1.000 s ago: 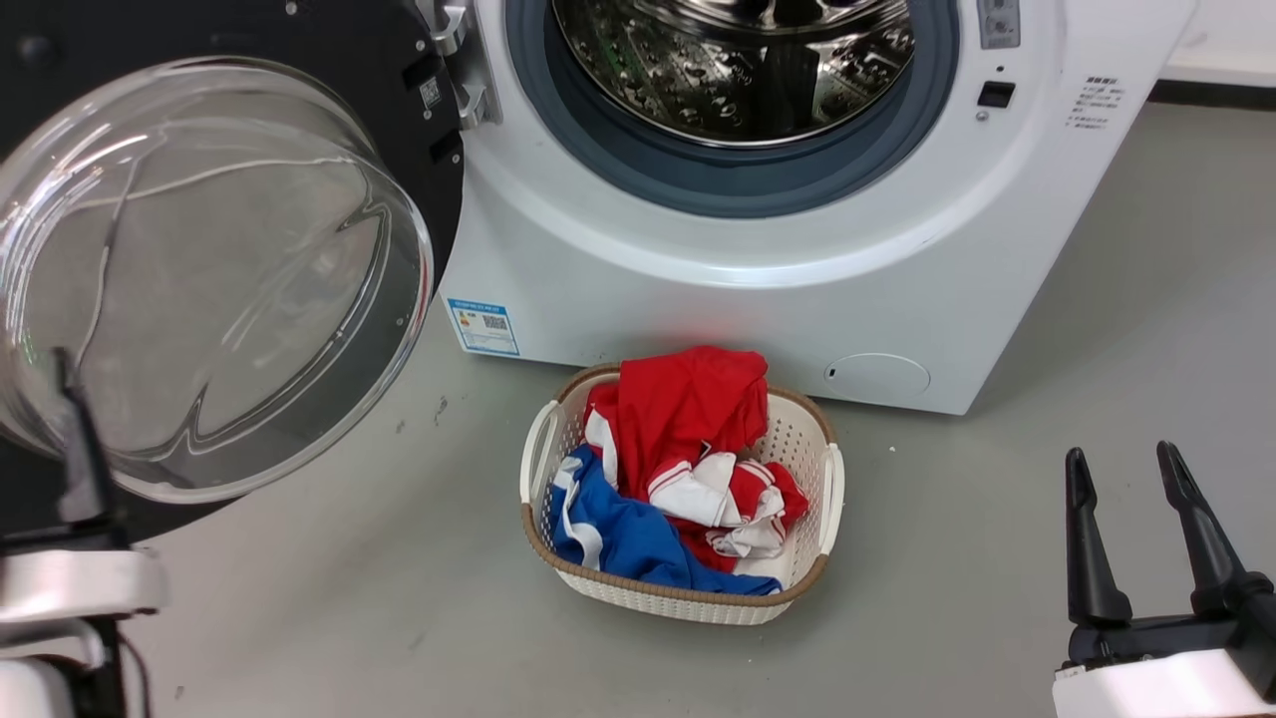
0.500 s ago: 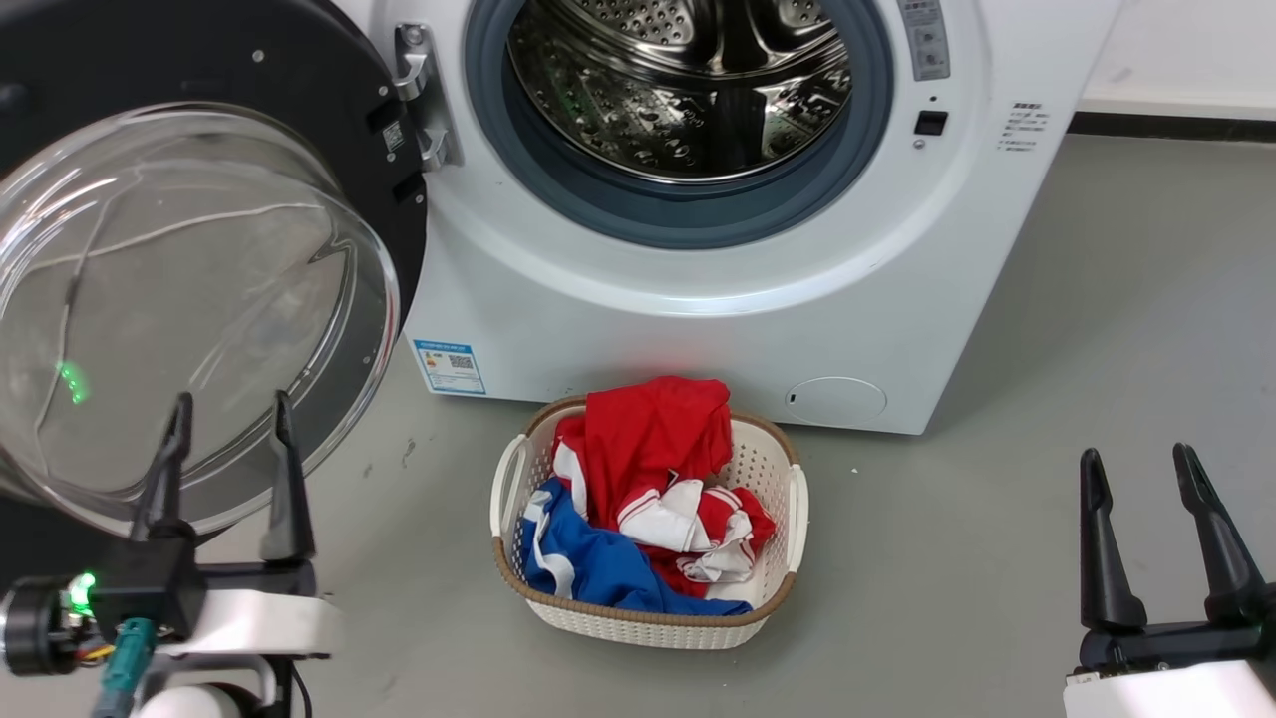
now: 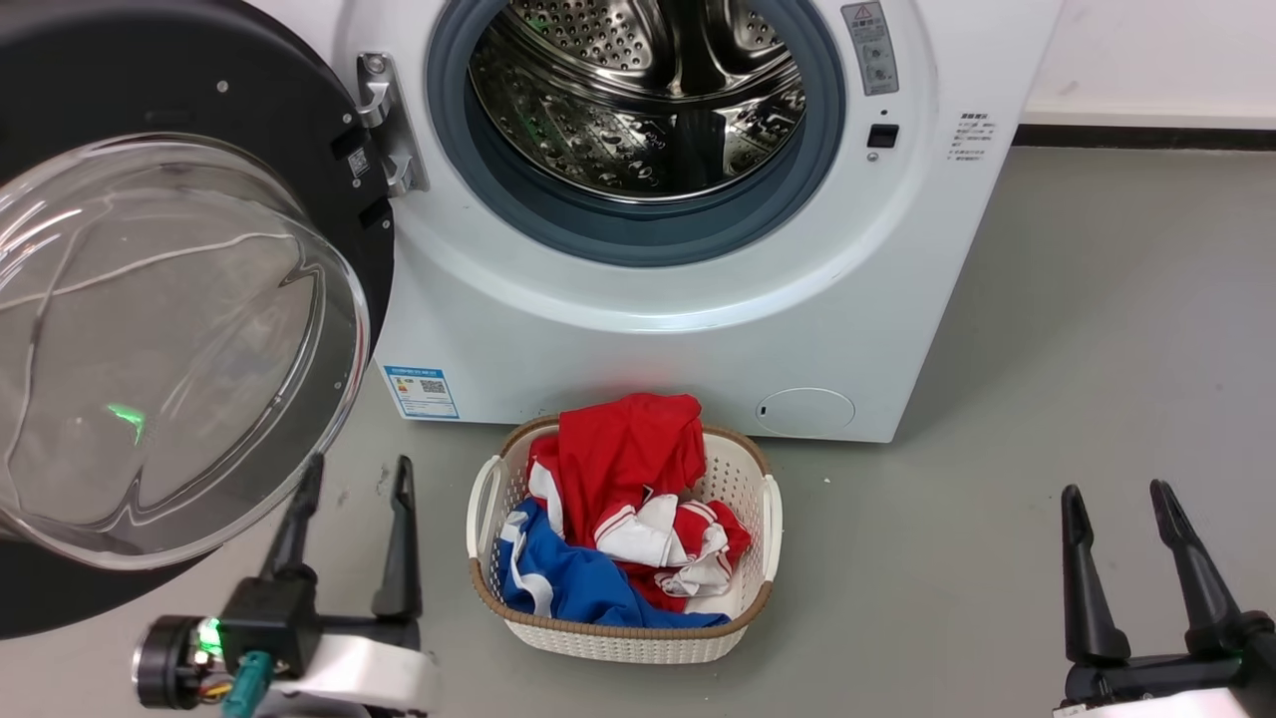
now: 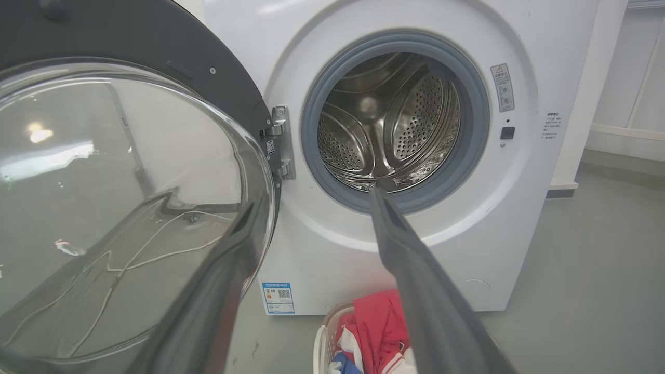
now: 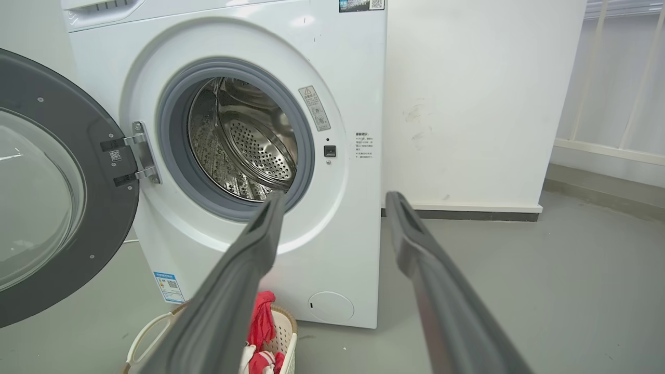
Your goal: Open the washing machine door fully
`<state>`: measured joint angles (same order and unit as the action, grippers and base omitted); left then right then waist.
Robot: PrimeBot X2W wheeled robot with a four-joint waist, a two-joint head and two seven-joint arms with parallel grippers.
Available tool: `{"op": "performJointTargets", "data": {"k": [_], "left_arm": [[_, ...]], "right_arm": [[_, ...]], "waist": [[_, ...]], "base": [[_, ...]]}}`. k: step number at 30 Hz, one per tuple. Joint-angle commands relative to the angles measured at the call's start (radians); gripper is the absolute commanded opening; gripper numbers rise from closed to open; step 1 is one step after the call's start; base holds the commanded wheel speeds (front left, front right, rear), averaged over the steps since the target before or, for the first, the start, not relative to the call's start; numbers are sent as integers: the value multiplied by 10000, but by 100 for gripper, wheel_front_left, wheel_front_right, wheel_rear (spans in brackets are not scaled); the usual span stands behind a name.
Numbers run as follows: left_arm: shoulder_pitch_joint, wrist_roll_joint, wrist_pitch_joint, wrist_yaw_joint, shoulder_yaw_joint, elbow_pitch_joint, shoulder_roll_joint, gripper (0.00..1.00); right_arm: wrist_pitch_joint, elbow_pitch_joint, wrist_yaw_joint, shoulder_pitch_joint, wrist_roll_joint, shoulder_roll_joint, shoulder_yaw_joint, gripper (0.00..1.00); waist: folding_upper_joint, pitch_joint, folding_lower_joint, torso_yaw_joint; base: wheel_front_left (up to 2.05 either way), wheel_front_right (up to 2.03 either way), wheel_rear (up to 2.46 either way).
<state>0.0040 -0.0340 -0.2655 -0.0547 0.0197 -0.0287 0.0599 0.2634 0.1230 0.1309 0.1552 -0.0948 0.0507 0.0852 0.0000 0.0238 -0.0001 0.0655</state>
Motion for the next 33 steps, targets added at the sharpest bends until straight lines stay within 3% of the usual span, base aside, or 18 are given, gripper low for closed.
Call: {"op": "performJointTargets", "data": {"k": [1,33], "left_arm": [[200,-32,20,68,-111,-90,-26,100],[524,139,20,458,-493,-700,-30,100]], "right_arm": [[18,-57,-2,127,-87,-12,-40,100],[18,-471,-2,420,-360,-12,-119,100]], "waist": [[0,-30,1,-34],[0,-212,1,-46]], "base": [[0,0,0],[0,0,0]]}}
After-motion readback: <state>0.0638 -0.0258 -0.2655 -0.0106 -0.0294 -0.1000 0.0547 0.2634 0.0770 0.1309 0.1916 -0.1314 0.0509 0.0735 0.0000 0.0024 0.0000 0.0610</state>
